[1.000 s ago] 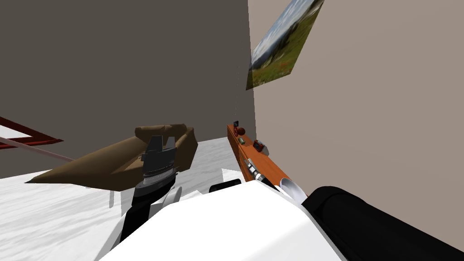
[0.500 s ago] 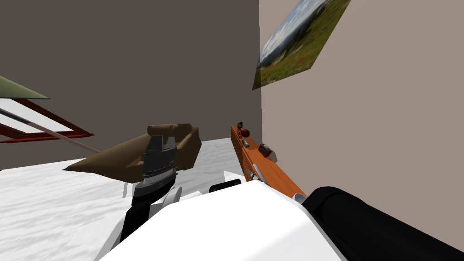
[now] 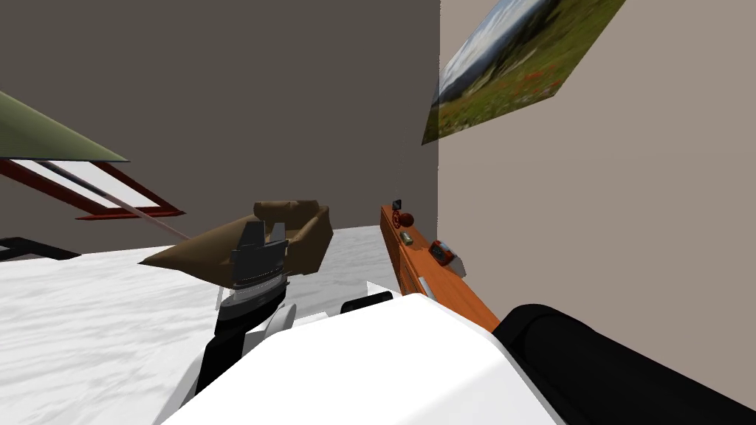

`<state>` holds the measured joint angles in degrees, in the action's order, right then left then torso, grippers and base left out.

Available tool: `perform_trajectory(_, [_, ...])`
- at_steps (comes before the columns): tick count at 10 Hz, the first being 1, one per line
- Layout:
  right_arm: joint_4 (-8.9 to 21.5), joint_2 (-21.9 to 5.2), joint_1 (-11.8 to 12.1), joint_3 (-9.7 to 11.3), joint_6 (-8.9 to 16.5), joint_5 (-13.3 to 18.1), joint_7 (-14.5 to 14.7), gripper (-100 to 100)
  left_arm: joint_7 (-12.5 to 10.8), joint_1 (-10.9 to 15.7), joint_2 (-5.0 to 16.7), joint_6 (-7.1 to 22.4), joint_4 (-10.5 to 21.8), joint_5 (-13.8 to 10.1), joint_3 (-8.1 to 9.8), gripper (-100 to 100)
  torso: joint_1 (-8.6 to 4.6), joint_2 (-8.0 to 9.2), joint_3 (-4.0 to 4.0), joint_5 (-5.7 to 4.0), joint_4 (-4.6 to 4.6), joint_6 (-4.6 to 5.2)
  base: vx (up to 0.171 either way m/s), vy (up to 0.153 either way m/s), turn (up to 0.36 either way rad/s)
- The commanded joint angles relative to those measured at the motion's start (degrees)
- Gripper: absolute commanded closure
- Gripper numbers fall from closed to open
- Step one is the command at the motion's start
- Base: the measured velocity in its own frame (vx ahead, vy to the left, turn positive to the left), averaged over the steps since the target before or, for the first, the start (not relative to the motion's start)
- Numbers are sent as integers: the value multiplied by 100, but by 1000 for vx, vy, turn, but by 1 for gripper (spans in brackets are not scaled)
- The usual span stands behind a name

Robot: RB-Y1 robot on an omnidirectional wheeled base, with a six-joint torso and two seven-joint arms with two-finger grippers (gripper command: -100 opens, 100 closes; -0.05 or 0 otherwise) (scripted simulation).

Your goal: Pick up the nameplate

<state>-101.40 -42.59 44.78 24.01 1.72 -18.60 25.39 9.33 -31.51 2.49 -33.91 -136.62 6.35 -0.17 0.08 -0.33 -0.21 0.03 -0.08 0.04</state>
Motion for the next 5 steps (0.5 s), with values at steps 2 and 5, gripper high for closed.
perform_trajectory(2, [295,-216,158,191,296,-42,442,-100,0,0,0,0,0,0,0,0,3,4,3,1,1,-1,106,-20,175])
perform_trajectory(5, [467,-306,194,282,406,-54,760,-100,0,1,0,0,0,0,0,0,-6,7,4,-1,2,-3,76,-37,101])
